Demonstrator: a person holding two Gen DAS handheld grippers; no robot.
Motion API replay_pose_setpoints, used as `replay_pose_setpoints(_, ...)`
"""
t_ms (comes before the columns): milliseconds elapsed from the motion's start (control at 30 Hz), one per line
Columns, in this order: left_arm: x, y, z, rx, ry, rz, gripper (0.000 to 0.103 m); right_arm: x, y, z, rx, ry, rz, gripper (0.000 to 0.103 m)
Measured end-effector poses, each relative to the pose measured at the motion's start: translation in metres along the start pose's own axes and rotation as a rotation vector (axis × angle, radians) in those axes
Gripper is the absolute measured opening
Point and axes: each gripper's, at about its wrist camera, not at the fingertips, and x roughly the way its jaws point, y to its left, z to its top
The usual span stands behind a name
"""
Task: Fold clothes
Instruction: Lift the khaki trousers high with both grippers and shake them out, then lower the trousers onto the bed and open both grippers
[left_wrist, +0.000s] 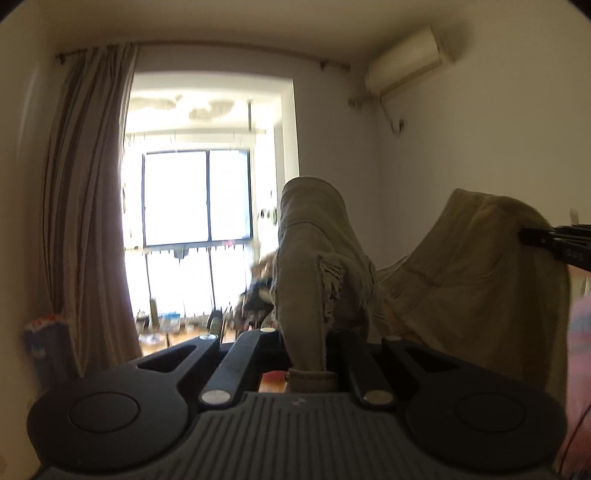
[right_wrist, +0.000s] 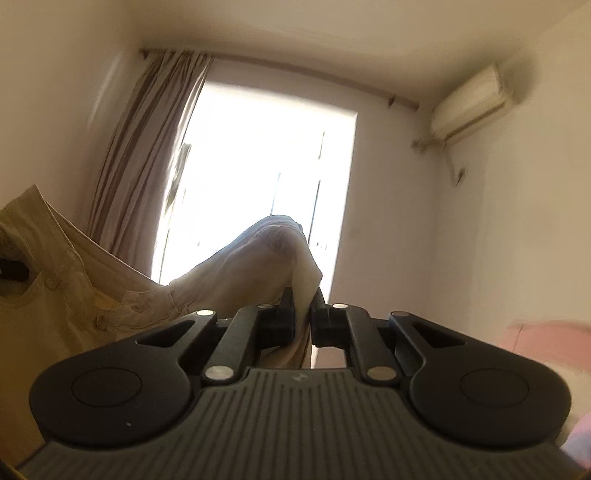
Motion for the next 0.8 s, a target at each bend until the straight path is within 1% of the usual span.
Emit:
replay_pose_setpoints(133,0.014,0.017,-0.057,-0.005,0.101,0.008,0.005,0.024,0.026,-0.060,0.057,0.075,0.069,0.006)
replay_pose_setpoints(167,0.016,0.021,-0.072,-0.007,0.116,0.006,0.005,0.032,0.031,-0.075,0.074,0.089,0.083,0.006)
replay_pose_setpoints(200,0.015,0.025,-0.087,-0.013,0.122,-0.001,0.005,0.036,0.036,-0.088,0.085,0.090,0.098,0.006)
replay_pose_setpoints(267,0.010,0.035,-0.111,-0.032,0.125,-0.025,0.005,0.037,0.042,-0.110,0.145,0.081,0.127,0.006)
replay_pose_setpoints(333,0.000,0.049,-0.128,-0.058,0.121,-0.060,0.005,0.028,0.043,-0.124,0.222,0.073,0.180,0.006)
replay_pose_setpoints(400,0.000,0.059,-0.136,-0.065,0.134,-0.089,0.005,0.017,0.045,-0.131,0.277,0.061,0.232,0.006)
replay_pose_setpoints(433,0.004,0.064,-0.139,-0.065,0.147,-0.098,0.005,0.031,0.051,-0.145,0.270,0.096,0.238,0.006)
replay_pose_setpoints(500,0.027,0.073,-0.144,-0.079,0.202,-0.087,0.005,0.060,0.064,-0.173,0.257,0.167,0.250,0.006)
replay_pose_setpoints(567,0.056,0.086,-0.165,-0.110,0.263,-0.069,0.005,0.089,0.076,-0.201,0.243,0.238,0.261,0.006)
replay_pose_setpoints(633,0.088,0.103,-0.197,-0.115,0.324,-0.041,0.005,0.118,0.088,-0.228,0.229,0.310,0.272,0.006)
replay_pose_setpoints(667,0.108,0.110,-0.220,-0.110,0.370,-0.035,0.006,0.133,0.095,-0.242,0.222,0.345,0.278,0.006)
replay_pose_setpoints(700,0.129,0.117,-0.243,-0.105,0.416,-0.028,0.009,0.147,0.101,-0.256,0.215,0.381,0.283,0.006)
replay_pose_setpoints(733,0.149,0.124,-0.266,-0.099,0.463,-0.021,0.017,0.162,0.107,-0.270,0.208,0.416,0.289,0.007)
replay_pose_setpoints(767,0.168,0.132,-0.289,-0.097,0.513,-0.010,0.020,0.176,0.113,-0.284,0.201,0.452,0.294,0.008)
replay_pose_setpoints(800,0.180,0.140,-0.315,-0.106,0.576,0.014,0.034,0.191,0.120,-0.298,0.193,0.487,0.299,0.010)
